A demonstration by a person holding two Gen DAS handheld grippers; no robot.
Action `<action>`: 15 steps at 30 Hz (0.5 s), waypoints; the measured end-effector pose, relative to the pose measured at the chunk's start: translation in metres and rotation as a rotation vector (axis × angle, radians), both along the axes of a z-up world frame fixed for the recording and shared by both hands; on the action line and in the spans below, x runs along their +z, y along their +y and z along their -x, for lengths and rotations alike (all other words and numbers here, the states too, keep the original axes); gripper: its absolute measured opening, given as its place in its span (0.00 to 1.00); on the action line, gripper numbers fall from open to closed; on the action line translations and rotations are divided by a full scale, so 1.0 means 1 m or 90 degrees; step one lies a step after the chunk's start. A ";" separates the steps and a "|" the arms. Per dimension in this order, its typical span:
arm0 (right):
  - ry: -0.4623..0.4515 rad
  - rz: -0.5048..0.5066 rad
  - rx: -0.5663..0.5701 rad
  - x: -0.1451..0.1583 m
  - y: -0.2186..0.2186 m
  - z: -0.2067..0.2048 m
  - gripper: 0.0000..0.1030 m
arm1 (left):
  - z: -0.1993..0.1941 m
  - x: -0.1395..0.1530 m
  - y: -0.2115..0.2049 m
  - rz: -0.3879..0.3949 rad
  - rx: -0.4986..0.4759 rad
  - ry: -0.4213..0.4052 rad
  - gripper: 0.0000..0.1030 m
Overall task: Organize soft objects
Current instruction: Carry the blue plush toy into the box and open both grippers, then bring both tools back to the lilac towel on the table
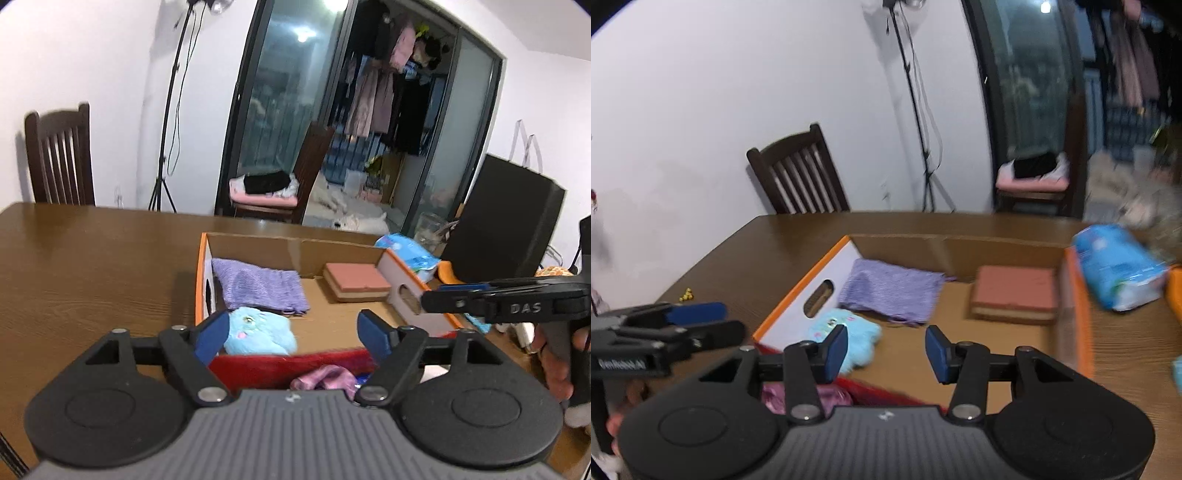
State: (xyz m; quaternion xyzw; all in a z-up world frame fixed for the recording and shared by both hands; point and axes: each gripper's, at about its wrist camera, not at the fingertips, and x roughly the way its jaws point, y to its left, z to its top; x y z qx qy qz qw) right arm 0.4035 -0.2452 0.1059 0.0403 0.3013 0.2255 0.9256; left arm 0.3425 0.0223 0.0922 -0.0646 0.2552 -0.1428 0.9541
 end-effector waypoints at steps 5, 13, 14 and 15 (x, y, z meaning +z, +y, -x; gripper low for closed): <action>-0.058 0.023 -0.023 0.013 -0.033 0.066 0.53 | 0.064 0.004 -0.016 -0.010 0.001 -0.052 0.84; -0.116 0.029 -0.028 -0.017 -0.045 0.177 0.61 | 0.165 -0.023 -0.045 -0.027 -0.025 -0.103 0.91; -0.119 0.031 -0.029 -0.025 -0.043 0.191 0.61 | 0.177 -0.029 -0.047 -0.026 -0.028 -0.102 0.91; -0.121 0.032 -0.032 -0.032 -0.042 0.204 0.61 | 0.188 -0.034 -0.047 -0.023 -0.029 -0.101 0.92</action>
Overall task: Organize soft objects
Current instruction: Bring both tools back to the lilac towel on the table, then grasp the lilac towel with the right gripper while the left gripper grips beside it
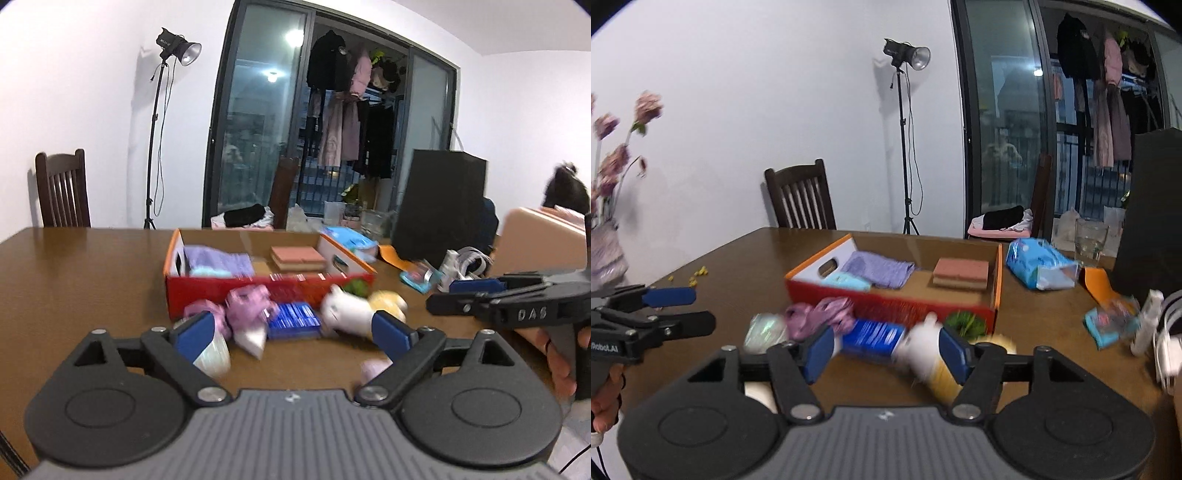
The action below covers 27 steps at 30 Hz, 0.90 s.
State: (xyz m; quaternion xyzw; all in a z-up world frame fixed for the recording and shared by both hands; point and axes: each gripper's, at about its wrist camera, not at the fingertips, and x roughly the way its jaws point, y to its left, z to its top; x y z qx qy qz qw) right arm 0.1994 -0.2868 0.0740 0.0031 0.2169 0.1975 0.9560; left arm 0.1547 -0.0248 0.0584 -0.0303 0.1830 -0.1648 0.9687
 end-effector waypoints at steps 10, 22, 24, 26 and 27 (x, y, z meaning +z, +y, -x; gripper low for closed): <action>0.032 -0.014 -0.030 -0.057 0.015 0.082 0.67 | 0.045 -0.044 -0.004 -0.024 0.002 0.043 0.94; 0.037 0.025 -0.090 -0.100 0.040 0.045 0.64 | 0.029 -0.066 0.000 -0.015 0.010 0.084 0.94; 0.035 0.024 -0.093 -0.103 0.039 0.039 0.59 | 0.026 -0.068 0.001 -0.007 0.003 0.092 0.94; 0.024 0.021 -0.110 -0.104 0.035 0.038 0.51 | 0.023 -0.068 -0.001 0.005 -0.012 0.101 0.94; 0.024 0.020 -0.120 -0.104 0.033 0.037 0.51 | 0.022 -0.067 -0.003 0.010 -0.018 0.103 0.94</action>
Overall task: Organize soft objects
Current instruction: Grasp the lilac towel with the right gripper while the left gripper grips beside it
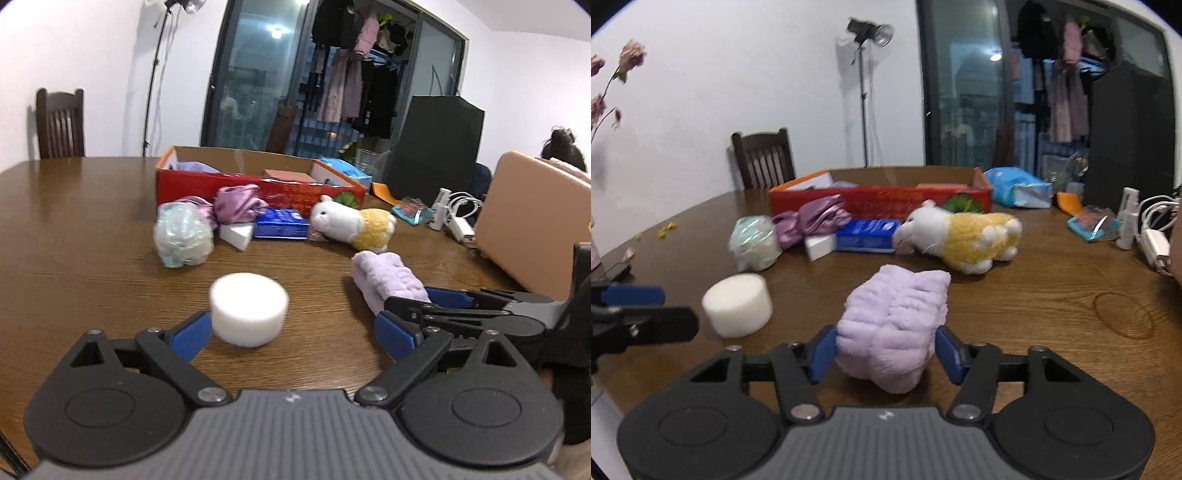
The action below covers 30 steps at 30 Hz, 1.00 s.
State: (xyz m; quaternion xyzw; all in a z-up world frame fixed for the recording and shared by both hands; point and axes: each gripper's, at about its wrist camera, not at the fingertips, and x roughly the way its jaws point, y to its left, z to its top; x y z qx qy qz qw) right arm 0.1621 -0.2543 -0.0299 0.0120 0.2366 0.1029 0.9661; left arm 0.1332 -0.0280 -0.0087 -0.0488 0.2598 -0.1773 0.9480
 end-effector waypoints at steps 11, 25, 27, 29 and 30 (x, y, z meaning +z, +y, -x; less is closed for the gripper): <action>0.000 -0.151 0.095 0.024 -0.052 0.005 0.51 | -0.025 0.011 -0.008 0.081 -0.007 0.016 0.86; 0.128 -0.255 0.087 -0.009 -0.073 -0.062 0.25 | -0.082 -0.020 -0.037 0.147 -0.043 0.160 0.48; 0.129 -0.249 0.084 -0.005 -0.073 -0.053 0.26 | -0.085 -0.018 -0.034 0.144 -0.030 0.158 0.51; 0.126 -0.251 0.073 -0.004 -0.075 -0.049 0.27 | -0.090 -0.018 -0.033 0.148 -0.034 0.165 0.54; 0.127 -0.255 0.071 -0.005 -0.076 -0.050 0.28 | -0.091 -0.018 -0.034 0.148 -0.038 0.170 0.56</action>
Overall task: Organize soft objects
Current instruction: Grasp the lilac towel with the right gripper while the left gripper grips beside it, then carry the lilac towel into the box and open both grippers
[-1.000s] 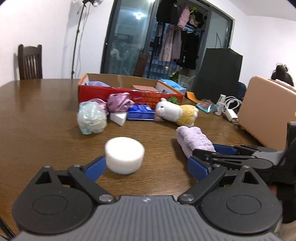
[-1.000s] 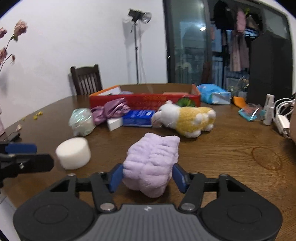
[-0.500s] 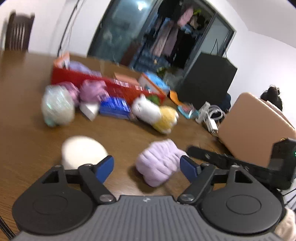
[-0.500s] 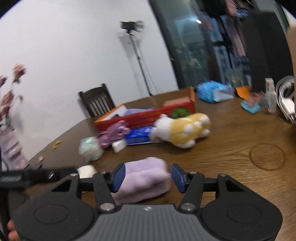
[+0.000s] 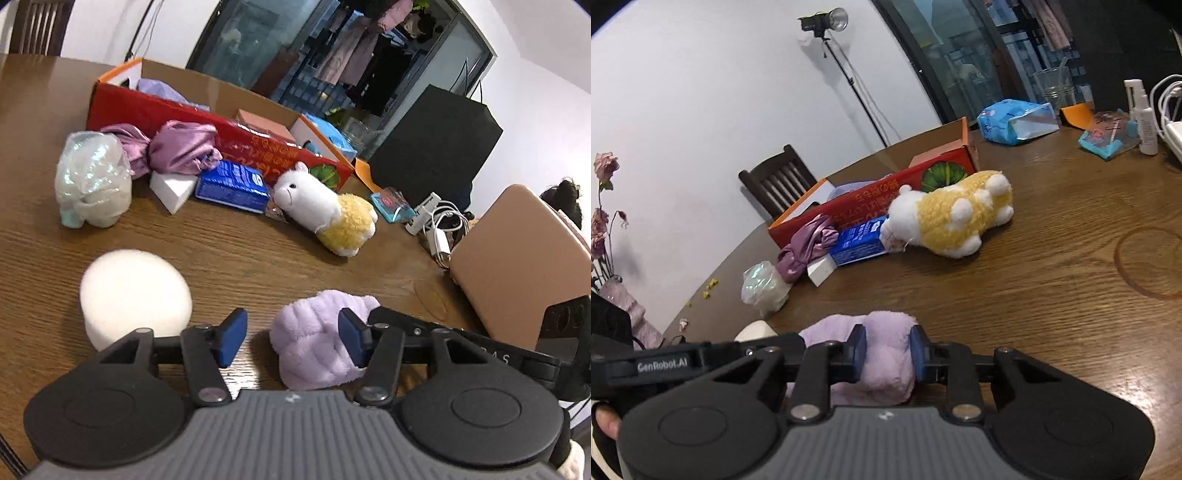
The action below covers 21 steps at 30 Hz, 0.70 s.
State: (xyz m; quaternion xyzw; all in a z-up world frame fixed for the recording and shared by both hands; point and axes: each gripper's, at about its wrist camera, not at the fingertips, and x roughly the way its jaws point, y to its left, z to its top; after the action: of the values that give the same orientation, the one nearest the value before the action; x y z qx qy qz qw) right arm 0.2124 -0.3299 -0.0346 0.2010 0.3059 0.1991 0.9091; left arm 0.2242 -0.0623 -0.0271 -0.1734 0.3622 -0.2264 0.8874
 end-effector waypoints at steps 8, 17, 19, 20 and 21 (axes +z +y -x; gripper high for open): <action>0.020 0.002 -0.005 -0.007 0.003 -0.009 0.29 | -0.005 -0.007 -0.009 0.018 -0.035 0.020 0.35; -0.067 -0.003 0.018 0.043 0.010 -0.031 0.17 | -0.040 0.049 0.000 0.038 -0.055 -0.066 0.27; -0.100 -0.006 0.025 0.067 0.012 -0.054 0.17 | -0.064 0.071 0.006 0.043 -0.055 -0.096 0.27; -0.109 -0.007 0.027 0.076 0.014 -0.066 0.17 | -0.080 0.080 0.009 0.042 -0.053 -0.107 0.27; -0.117 -0.005 0.031 0.085 0.017 -0.082 0.17 | -0.095 0.088 0.011 0.040 -0.051 -0.111 0.27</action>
State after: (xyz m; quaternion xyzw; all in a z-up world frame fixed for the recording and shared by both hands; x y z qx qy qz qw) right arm 0.2941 -0.3132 0.0504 0.1778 0.2249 0.2403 0.9274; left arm 0.3194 -0.0514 0.0608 -0.1663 0.2828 -0.2874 0.8999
